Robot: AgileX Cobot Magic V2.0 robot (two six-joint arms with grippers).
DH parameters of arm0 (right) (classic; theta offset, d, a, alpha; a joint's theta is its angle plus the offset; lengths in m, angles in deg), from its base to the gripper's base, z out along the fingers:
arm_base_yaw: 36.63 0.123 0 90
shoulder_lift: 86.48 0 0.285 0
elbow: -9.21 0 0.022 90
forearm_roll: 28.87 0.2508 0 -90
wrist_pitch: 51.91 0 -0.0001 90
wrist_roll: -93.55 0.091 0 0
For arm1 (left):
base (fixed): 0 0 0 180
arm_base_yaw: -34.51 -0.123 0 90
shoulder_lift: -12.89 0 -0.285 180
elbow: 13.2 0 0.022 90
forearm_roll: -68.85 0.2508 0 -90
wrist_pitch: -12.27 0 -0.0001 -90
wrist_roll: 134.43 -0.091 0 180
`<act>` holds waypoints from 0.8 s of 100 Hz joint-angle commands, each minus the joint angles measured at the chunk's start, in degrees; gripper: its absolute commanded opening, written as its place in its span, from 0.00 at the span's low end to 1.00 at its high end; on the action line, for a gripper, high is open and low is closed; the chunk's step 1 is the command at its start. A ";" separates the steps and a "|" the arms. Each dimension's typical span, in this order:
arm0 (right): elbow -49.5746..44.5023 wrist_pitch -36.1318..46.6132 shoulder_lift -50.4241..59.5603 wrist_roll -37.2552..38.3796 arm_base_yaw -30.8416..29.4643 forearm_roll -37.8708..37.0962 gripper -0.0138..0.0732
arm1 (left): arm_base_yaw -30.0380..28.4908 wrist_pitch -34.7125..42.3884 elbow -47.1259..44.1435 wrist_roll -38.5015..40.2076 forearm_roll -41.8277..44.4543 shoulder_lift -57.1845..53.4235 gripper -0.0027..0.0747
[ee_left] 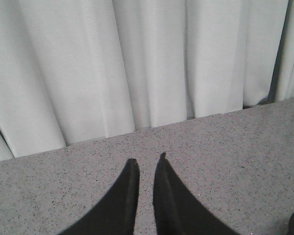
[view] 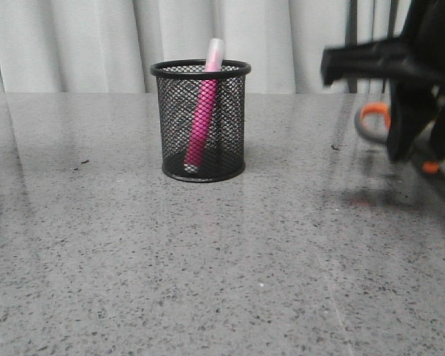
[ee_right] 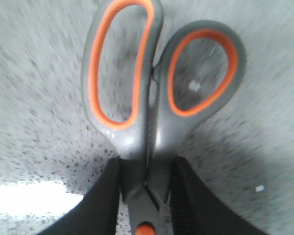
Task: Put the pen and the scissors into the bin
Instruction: 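Lift the scissors with the right gripper and carry over the cup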
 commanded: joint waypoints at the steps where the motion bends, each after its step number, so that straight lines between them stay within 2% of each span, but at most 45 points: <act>1: 1.19 2.51 5.49 -1.46 -0.06 -5.09 0.07 | -0.14 3.78 1.72 -0.16 -1.19 -1.27 0.10; 11: 1.19 6.98 9.33 -2.76 -0.06 -5.87 0.07 | -0.14 3.78 1.72 -0.16 -1.19 -1.27 0.10; 43: 1.19 34.34 14.15 -9.72 -0.06 -5.96 0.07 | -0.14 3.78 1.72 -0.16 -1.33 -1.27 0.10; 55: 1.19 46.15 12.46 -9.72 -0.06 -9.68 0.07 | -0.14 3.78 1.72 -0.16 -1.33 -1.27 0.10; 68: 1.19 60.25 9.27 -9.72 -0.18 -17.92 0.07 | -0.14 3.78 1.72 -0.16 -1.33 -1.27 0.10; 80: 1.30 67.07 5.29 -9.72 -0.29 -18.81 0.07 | -0.14 3.78 1.72 -0.16 -1.33 -1.27 0.10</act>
